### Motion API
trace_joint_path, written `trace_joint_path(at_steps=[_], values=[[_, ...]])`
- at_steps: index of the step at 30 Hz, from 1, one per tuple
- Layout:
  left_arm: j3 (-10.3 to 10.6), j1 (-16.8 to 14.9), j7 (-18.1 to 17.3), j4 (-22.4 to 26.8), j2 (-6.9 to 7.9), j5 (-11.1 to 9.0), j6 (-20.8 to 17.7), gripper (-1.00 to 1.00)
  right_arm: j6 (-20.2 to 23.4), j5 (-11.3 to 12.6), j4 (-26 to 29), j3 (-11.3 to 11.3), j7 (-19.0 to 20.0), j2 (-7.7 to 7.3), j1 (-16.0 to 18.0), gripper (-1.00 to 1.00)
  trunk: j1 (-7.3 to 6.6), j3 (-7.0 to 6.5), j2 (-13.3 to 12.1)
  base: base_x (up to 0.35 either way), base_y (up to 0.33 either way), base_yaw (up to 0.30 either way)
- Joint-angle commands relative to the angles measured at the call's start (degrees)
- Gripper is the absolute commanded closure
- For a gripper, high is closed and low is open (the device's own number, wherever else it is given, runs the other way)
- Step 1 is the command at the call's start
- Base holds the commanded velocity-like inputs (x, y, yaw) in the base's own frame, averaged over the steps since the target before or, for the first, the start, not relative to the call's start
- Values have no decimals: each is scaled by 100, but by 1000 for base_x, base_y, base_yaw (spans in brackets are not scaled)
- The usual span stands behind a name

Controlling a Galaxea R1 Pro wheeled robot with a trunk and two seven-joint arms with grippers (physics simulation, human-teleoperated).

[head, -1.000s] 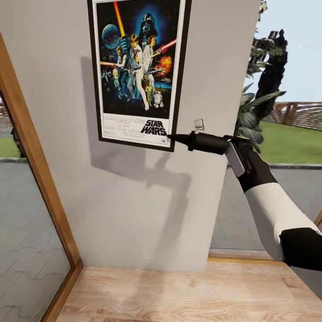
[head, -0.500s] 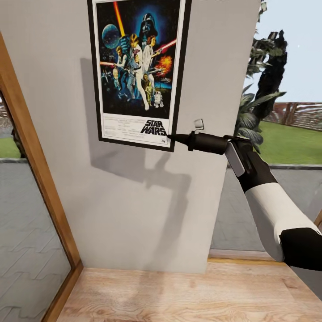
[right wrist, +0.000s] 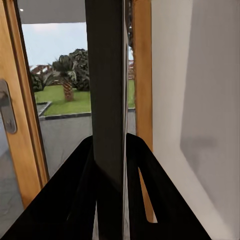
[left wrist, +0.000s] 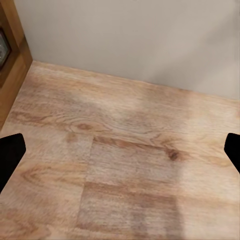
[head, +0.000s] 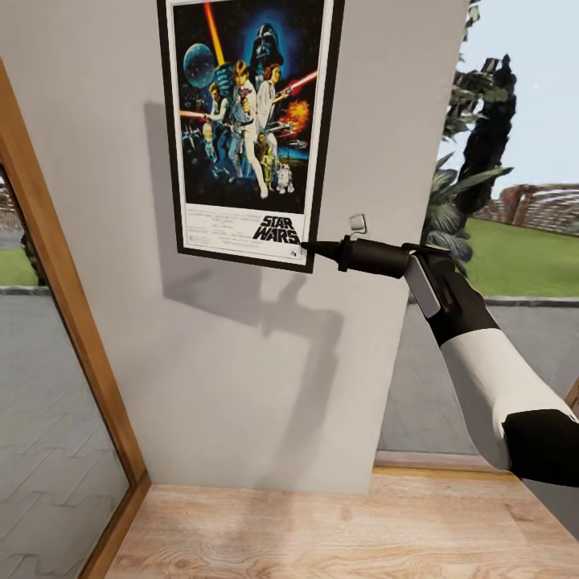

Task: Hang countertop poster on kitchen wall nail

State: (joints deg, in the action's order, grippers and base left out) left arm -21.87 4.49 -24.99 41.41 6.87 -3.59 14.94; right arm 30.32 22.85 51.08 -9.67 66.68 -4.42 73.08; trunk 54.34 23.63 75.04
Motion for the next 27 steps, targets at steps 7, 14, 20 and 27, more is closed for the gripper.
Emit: trace_joint_path(at_steps=[7, 14, 20, 27], values=[[-10, 0, -41, 2, -1, -35, -8, -100, 62, 58, -1, -18, 3, -6, 5, 100, -154, -121, -279, 0, 0, 0], [-10, 0, -41, 1, -1, -34, -8, -100, 58, 55, -1, -13, 3, -6, 5, 100, -308, -247, -560, 0, 0, 0], [-7, 0, -43, -1, -1, -35, -8, -100, 52, 60, -1, -16, 7, -6, -1, 100, -440, -354, -800, 0, 0, 0], [-5, 0, -43, 4, -1, -37, -8, -100, 49, 66, -1, -18, 5, -14, -4, 100, -593, -480, -1081, 0, 0, 0]])
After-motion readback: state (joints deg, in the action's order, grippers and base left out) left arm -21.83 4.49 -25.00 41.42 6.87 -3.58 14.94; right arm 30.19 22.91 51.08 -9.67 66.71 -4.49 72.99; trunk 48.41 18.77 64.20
